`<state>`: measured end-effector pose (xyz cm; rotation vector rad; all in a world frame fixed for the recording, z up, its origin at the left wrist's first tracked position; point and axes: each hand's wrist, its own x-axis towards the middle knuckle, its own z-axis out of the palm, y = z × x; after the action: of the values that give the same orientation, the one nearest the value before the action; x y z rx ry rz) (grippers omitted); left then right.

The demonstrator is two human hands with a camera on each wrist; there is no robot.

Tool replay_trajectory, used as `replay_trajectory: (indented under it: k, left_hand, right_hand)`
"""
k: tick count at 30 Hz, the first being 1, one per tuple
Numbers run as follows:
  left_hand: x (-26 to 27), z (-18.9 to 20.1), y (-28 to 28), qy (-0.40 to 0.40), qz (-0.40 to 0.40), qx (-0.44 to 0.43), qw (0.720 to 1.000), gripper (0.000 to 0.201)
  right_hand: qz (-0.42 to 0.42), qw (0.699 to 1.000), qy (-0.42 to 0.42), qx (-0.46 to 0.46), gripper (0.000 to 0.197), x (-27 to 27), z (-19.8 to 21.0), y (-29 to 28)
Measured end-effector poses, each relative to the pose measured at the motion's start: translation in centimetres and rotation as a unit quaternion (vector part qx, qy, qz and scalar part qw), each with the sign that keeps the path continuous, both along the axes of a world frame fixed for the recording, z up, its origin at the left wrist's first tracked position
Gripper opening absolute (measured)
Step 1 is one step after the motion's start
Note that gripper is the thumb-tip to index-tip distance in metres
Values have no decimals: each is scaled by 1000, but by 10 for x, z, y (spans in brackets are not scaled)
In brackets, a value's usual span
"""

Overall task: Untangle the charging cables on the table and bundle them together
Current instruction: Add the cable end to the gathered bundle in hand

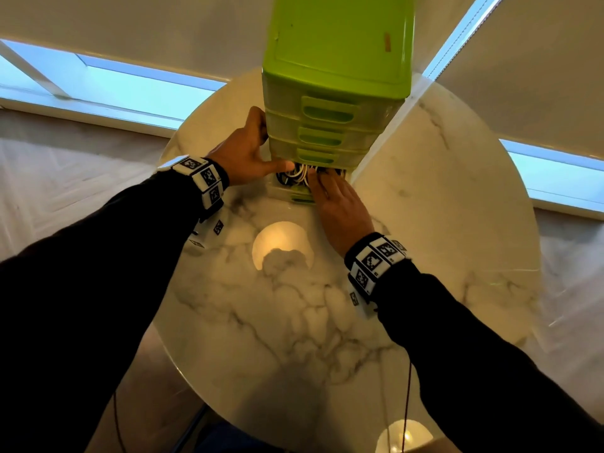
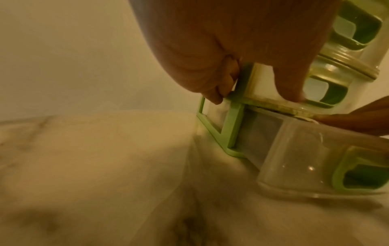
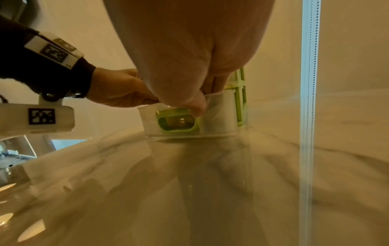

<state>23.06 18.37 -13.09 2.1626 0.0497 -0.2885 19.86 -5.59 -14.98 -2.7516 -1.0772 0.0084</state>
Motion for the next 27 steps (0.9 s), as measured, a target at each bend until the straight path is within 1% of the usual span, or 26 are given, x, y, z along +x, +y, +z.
replay_trajectory:
  k: [2,5,6,8,10,13,15,17,18,19,20,21,22,23,24,25,26,27]
  left_hand:
    - [-1,3,-5,5,8,9,1000,117]
    - [0,3,-11,7,19,55,998,112]
    - [1,2,-12,4,22,61,998,110]
    - [2,2,-11,4,24,58,998,109]
    - [1,2,-10,1,22,52,998,111]
    - [1,4,-4,4,12,37,999,117]
    - [-1,5,-3,9,0,22,1000,121]
    - [-3,5,-3,21,-13,32,999,125]
    - [-3,4,-3,22,-16,36,999,125]
    - [-3,3,-3,19,-19,34,999,125]
    - [-2,4,-3,17,-21,29,999,125]
    - [-2,5,-3,13,-25,25,999,126]
    - [-2,5,-1,13,-26,22,999,126]
    - [-2,5,0,13,-27,22,999,125]
    - [-2,4,0,16,-25,21,999,123]
    - [-3,3,0,14,-24,19,999,121]
    - [-4,3,-2,5,-20,16,1000,119]
    - [-5,1,-3,-7,-16,12,1000,115]
  right_hand:
    - [20,1000,-20,-3,51,4,0,-2]
    - [40,998,-41,-14,43,0,5,-12]
    - [51,997,-51,-11,43,-3,3,-14]
    - [79,996,-45,-10,48,-4,-1,-12]
    - [93,995,-26,-8,51,9,-2,-7]
    - [79,997,-18,-3,41,22,8,-4]
    - [64,997,-38,5,35,19,6,-9]
    - [66,997,-35,24,40,17,5,-14]
    - [55,996,-34,57,43,15,5,-16]
    - [17,996,-3,89,42,14,9,-16]
    - [-50,989,31,138,37,16,12,-19]
    - [-128,976,66,166,34,21,13,-23]
    - [-197,960,89,178,46,28,7,-30]
    - [-241,949,123,164,71,35,3,-36]
    - [-264,936,169,159,95,42,1,-39]
    - [-269,923,222,161,109,47,1,-39]
    - [-263,912,271,163,109,52,1,-38]
    - [-255,902,303,171,100,55,4,-34]
